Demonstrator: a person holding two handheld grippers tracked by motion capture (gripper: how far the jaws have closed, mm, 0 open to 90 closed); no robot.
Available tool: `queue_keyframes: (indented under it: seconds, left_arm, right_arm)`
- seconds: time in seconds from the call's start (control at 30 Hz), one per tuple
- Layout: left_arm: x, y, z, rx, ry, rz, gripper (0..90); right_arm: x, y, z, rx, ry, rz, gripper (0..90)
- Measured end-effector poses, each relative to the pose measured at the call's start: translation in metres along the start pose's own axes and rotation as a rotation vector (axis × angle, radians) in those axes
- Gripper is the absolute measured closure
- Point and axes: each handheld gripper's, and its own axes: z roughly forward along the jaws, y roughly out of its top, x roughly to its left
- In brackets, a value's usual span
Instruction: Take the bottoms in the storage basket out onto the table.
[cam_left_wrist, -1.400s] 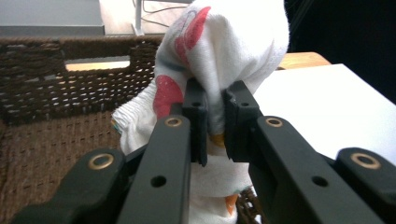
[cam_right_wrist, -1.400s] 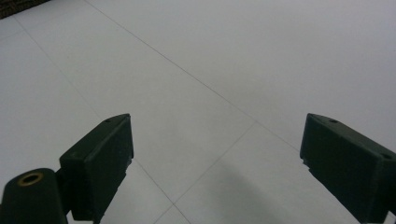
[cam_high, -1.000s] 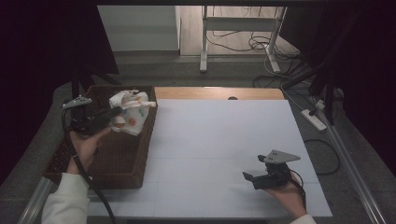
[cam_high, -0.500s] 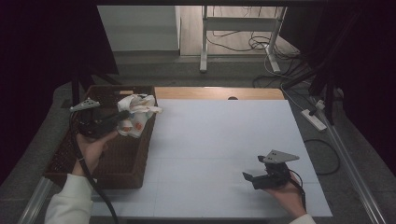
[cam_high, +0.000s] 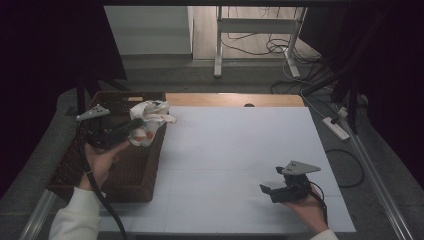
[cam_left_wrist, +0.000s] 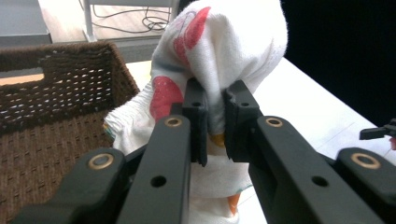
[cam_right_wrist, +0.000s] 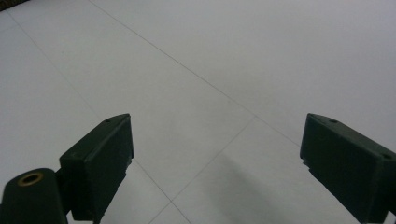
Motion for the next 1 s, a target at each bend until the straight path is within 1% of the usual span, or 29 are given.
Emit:
queue_keyframes:
  seconds: [0.23, 0.4, 0.53, 0.7, 0.8, 1.0]
  left_arm:
    - [-0.006, 0.002, -0.001, -0.013, -0.021, 0.005, 80.8]
    - [-0.01, 0.003, 0.001, -0.014, -0.037, 0.01, 80.8]
    - [-0.015, 0.002, 0.003, -0.017, -0.053, 0.015, 80.9]
    - [-0.022, 0.002, 0.007, -0.013, -0.069, 0.031, 80.9]
    - [-0.025, 0.002, 0.009, -0.015, -0.081, 0.037, 80.9]
    - [-0.031, 0.001, 0.014, -0.01, -0.106, 0.04, 80.9]
  right_arm:
    - [0.0, 0.0, 0.0, 0.005, -0.001, 0.0, 9.9]
    - [0.0, 0.0, 0.0, 0.001, 0.0, -0.001, 9.9]
    - [0.0, 0.0, -0.001, 0.001, -0.002, -0.002, 9.9]
    - [-0.001, 0.0, -0.001, -0.006, -0.002, 0.002, 9.9]
    - [0.0, 0.0, -0.002, 0.0, -0.005, -0.002, 9.9]
    - [-0.001, 0.0, -0.001, 0.0, -0.007, -0.002, 9.9]
